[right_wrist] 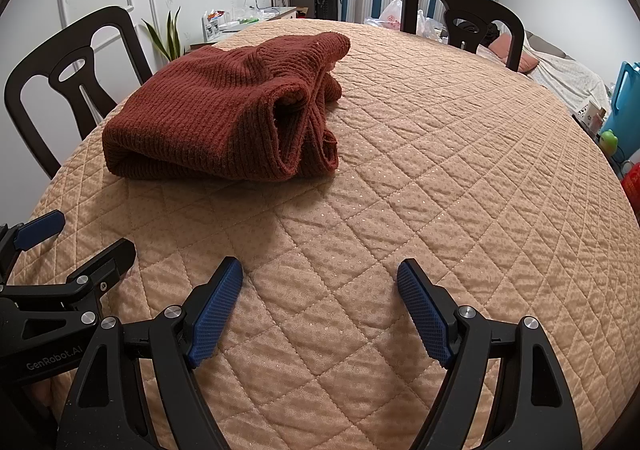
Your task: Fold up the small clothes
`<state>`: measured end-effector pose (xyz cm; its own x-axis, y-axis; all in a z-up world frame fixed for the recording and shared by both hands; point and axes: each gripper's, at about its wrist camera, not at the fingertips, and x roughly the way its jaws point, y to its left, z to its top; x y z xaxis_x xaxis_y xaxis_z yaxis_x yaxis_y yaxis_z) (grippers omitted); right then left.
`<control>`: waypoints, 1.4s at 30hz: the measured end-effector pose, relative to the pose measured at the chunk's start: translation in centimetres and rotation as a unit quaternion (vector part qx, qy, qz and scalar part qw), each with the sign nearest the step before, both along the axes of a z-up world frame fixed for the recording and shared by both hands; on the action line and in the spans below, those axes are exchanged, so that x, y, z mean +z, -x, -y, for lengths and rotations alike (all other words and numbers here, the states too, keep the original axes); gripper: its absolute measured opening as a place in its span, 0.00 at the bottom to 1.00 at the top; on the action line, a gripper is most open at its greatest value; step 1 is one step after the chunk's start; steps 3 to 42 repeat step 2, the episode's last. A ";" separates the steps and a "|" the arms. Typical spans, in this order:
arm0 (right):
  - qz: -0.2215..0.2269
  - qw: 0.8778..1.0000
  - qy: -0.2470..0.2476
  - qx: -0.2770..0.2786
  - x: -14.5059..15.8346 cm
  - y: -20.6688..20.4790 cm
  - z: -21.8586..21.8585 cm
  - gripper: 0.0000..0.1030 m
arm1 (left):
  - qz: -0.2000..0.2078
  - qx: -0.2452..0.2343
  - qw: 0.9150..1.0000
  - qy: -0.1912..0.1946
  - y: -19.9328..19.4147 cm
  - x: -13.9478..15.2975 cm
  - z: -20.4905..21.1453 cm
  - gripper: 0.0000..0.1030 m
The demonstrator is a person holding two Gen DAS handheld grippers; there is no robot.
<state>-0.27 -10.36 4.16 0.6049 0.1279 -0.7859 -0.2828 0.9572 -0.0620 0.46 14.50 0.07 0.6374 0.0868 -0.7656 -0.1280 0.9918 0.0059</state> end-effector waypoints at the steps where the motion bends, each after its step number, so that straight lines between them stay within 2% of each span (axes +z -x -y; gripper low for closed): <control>1: 0.000 1.000 0.000 0.000 0.0 0.0 0.0 0.77 | 0.000 0.000 1.000 0.000 0.0 0.0 0.0 0.97; 42: 0.000 1.000 0.000 0.000 0.0 0.0 0.0 0.77 | 0.000 0.000 1.000 0.000 0.0 0.0 0.0 0.97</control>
